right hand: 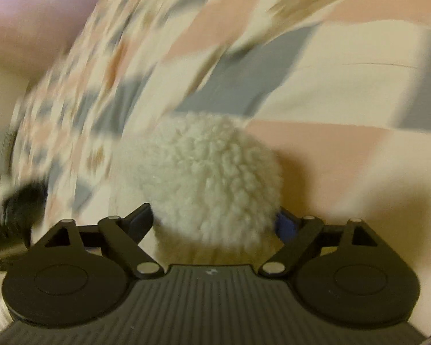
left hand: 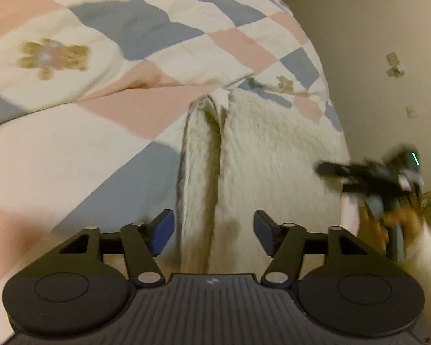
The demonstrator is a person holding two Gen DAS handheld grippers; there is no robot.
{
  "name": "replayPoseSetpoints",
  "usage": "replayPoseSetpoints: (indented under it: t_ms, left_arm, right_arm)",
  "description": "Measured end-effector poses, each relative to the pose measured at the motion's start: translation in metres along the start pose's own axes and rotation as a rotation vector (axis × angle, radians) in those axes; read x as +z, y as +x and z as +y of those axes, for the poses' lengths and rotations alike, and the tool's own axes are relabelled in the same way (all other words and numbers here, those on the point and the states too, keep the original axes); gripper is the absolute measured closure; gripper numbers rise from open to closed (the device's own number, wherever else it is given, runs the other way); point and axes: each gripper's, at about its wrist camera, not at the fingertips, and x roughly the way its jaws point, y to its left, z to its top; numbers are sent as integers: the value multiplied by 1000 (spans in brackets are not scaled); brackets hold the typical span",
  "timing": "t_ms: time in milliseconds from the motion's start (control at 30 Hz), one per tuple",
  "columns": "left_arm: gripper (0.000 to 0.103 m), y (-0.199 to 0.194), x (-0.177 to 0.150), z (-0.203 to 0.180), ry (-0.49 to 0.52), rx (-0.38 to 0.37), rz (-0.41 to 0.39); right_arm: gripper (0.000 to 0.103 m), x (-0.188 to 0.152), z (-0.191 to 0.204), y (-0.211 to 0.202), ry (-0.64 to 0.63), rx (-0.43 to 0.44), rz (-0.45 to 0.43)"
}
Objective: Fold clothes
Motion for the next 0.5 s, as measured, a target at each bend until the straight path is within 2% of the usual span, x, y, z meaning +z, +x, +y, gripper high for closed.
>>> replayPoseSetpoints:
  t_ms: [100,133,200,267,333,400,500]
  left_arm:
    - [37,22,9,14,-31,-24,45]
    - [33,28,11,18,-37,-29,56]
    - [24,34,13,27,-58,-79,72]
    - [21,41,14,36,-94,-144,89]
    - [21,47,17,42,-128,-219,101]
    - [21,51,21,43,-139,-300,100]
    - [20,56,23,40,-104,-309,107]
  right_arm:
    - [15,-35,-5,-39,145,-86,-250]
    - [15,-48,-4,-49,179,-96,-308]
    - [27,-70,4,-57,209,-108,-383]
    - [65,-85,20,-54,151,-135,-427]
    - [86,-90,41,-44,55,-187,-463]
    - [87,-80,56,-37,-9,-254,-485]
    - [88,-54,78,-24,-114,-400,-533]
